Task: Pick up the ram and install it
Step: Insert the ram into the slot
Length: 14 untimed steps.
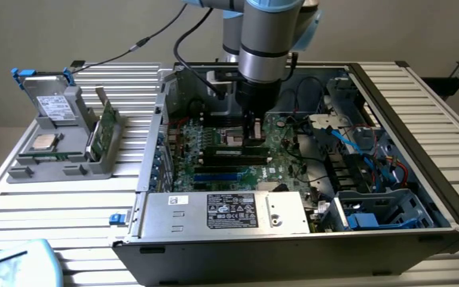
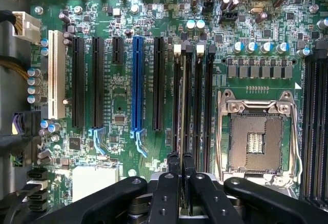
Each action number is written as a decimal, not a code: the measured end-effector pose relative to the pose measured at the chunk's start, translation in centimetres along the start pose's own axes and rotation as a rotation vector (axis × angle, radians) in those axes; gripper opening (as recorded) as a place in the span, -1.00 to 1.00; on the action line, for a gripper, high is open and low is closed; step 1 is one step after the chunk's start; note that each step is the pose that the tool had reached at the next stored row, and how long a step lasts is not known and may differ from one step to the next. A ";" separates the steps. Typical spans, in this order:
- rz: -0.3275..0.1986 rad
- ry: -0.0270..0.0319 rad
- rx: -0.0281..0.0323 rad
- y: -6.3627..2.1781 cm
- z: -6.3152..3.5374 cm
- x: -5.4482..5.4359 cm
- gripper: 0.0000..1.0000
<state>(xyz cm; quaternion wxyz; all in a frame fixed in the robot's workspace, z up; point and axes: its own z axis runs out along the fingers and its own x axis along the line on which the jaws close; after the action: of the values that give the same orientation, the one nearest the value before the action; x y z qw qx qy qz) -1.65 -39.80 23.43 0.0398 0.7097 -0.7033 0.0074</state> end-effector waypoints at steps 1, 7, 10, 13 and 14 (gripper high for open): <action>0.000 0.0001 0.0000 0.04 0.00 0.0 -0.73; 0.000 0.0002 0.0020 0.20 0.01 0.0 -0.73; 0.000 0.0003 0.0066 0.34 0.05 0.0 -0.73; 0.001 0.0002 0.0092 0.45 0.11 0.0 -0.73; 0.001 0.0004 0.0097 0.48 0.13 0.0 -0.73</action>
<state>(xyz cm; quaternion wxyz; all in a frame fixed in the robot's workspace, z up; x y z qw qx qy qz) -2.14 -39.81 23.33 0.0365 0.7097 -0.7035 0.0109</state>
